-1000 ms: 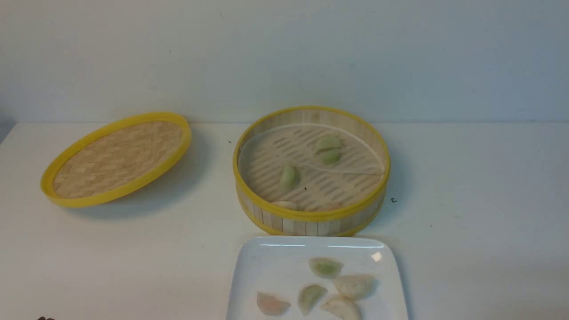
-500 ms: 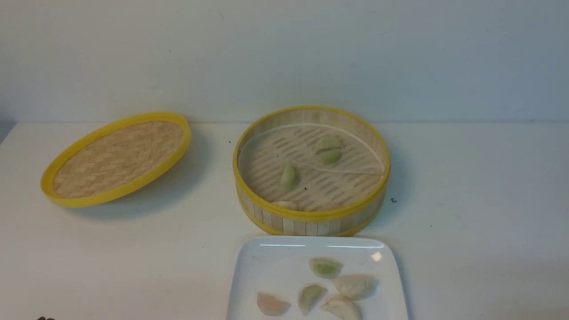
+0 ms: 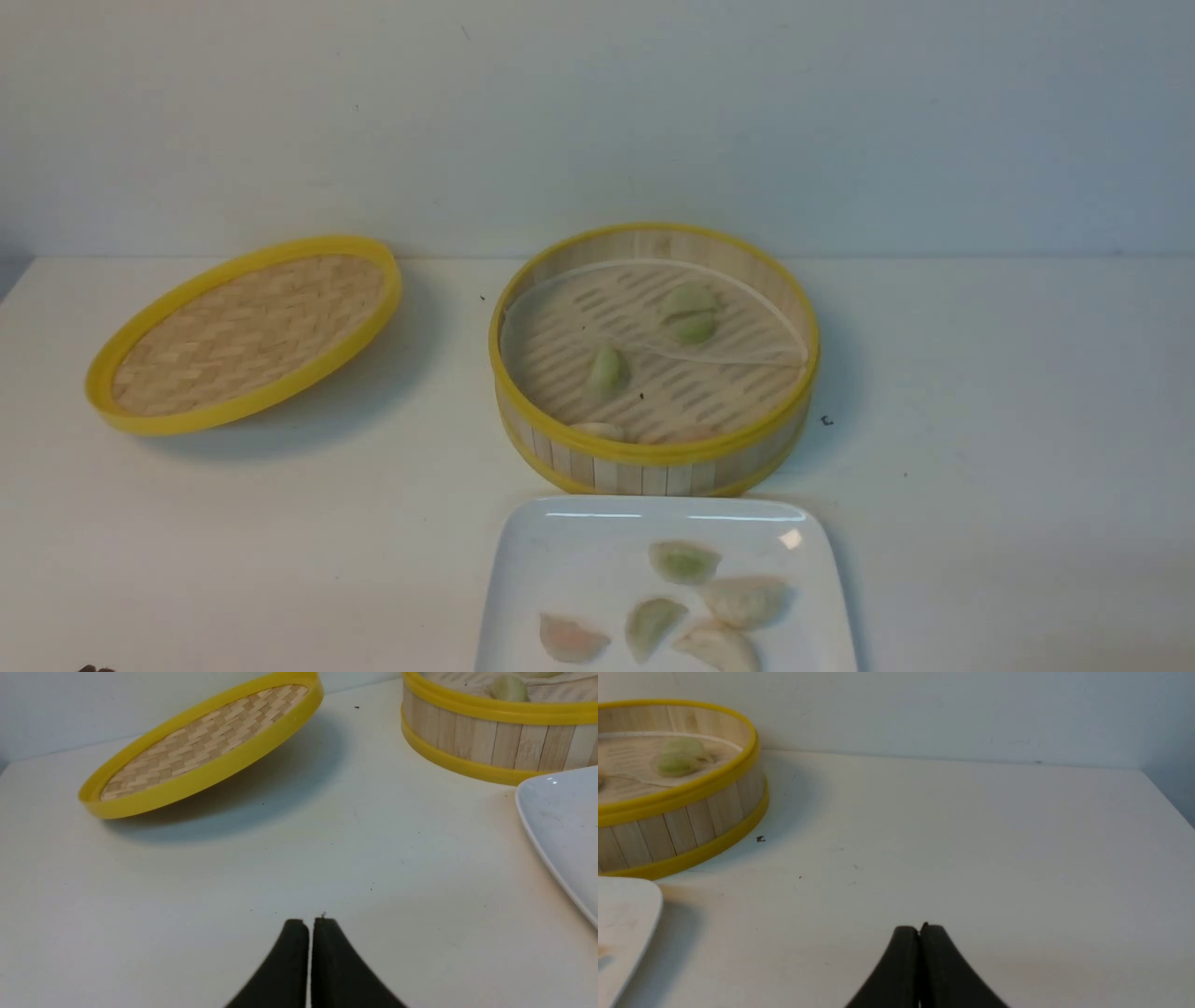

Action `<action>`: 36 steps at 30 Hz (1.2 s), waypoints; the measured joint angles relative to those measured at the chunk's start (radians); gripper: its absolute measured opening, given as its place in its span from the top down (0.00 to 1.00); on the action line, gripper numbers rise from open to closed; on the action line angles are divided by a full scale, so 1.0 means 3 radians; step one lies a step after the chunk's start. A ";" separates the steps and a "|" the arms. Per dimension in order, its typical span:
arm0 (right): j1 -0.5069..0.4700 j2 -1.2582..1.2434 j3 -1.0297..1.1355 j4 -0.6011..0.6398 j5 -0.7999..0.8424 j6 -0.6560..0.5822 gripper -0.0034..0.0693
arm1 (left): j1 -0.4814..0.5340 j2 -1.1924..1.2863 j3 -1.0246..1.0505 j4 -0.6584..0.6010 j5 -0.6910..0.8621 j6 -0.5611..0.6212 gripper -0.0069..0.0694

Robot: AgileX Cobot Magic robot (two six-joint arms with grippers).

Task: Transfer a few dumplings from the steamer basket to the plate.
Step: Use the right arm to grab a dumpling from inside the steamer

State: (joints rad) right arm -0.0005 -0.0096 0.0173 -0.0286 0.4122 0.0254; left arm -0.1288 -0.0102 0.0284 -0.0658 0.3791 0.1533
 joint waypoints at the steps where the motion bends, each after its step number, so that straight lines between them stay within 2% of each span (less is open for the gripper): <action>1: 0.0000 0.0000 0.0000 0.0000 0.0000 0.0000 0.97 | 0.0000 0.0000 0.0000 0.0000 0.0000 0.0000 0.92; 4: 0.0000 0.0000 0.0008 0.0095 -0.0080 0.0034 0.97 | 0.0000 0.0000 0.0000 0.0000 0.0000 0.0000 0.92; 6: 0.0000 0.0000 0.0033 0.0316 -0.0242 0.0102 0.97 | 0.0000 0.0000 0.0000 0.0000 0.0000 0.0000 0.92; 14: 0.0000 0.0000 0.0040 0.1614 -0.1196 0.0524 0.97 | 0.0000 0.0000 0.0000 0.0000 0.0000 0.0000 0.92; 18: 0.0000 0.0000 0.0040 0.1846 -0.1321 0.0525 0.97 | 0.0000 0.0000 0.0000 0.0000 0.0000 0.0000 0.92; 26: 0.0002 0.0000 0.0040 0.1913 -0.1447 0.0522 0.97 | 0.0000 0.0000 0.0000 0.0000 0.0000 0.0000 0.92; 29: 0.0004 0.0000 -0.0113 0.1913 -0.1256 0.0522 0.97 | 0.0000 0.0000 0.0000 0.0000 0.0000 0.0000 0.92; 33: 0.0006 0.0219 -0.0839 0.1802 -0.0657 0.0381 0.97 | 0.0000 0.0000 0.0000 0.0000 0.0000 0.0000 0.92; 36: 0.0006 0.0722 -0.1485 0.1654 0.0000 0.0108 0.97 | 0.0000 0.0000 0.0000 0.0000 0.0000 0.0000 0.92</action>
State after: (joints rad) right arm 0.0014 0.2070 -0.4281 0.4675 0.4123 0.0580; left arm -0.1288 -0.0102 0.0284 -0.0658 0.3791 0.1533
